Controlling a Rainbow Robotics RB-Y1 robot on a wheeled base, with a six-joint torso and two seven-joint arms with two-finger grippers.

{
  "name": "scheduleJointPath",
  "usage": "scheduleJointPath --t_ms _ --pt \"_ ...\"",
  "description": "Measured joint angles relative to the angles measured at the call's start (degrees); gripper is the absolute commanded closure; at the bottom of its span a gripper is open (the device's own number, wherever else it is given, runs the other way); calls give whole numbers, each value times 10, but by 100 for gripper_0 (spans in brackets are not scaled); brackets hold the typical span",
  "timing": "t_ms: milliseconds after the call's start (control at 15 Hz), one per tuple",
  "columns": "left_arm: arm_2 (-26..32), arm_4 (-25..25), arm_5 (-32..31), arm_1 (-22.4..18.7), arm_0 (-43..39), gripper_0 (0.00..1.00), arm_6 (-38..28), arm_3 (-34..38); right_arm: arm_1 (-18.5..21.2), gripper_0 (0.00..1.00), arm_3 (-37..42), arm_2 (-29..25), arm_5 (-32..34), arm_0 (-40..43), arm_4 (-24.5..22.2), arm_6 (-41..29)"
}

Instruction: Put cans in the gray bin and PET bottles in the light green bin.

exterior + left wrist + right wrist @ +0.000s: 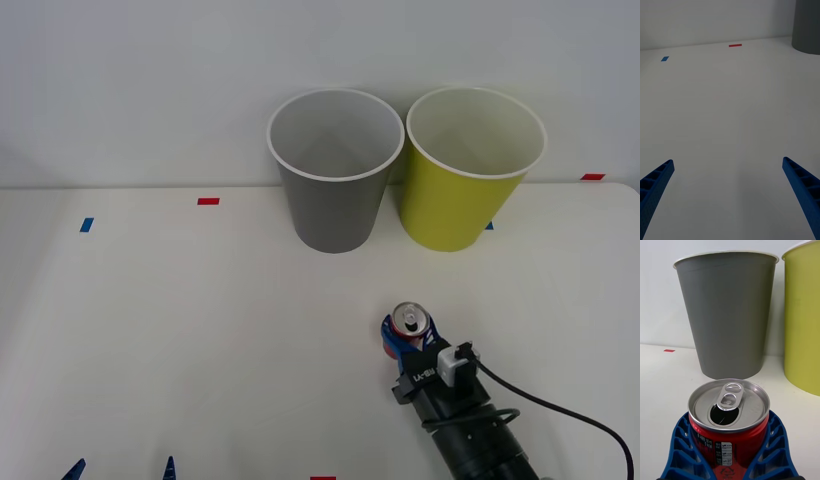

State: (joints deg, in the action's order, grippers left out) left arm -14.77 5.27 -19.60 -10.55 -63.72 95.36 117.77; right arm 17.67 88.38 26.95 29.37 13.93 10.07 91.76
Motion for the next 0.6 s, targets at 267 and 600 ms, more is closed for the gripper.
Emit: scheduleJointPath --t_ms 267,600 --pt "0 0 0 0 0 0 0 0 22 100 77 -10 -84 11 -5 -1" --pt "0 0 0 0 0 0 0 0 72 100 297 -43 -347 48 7 -13"
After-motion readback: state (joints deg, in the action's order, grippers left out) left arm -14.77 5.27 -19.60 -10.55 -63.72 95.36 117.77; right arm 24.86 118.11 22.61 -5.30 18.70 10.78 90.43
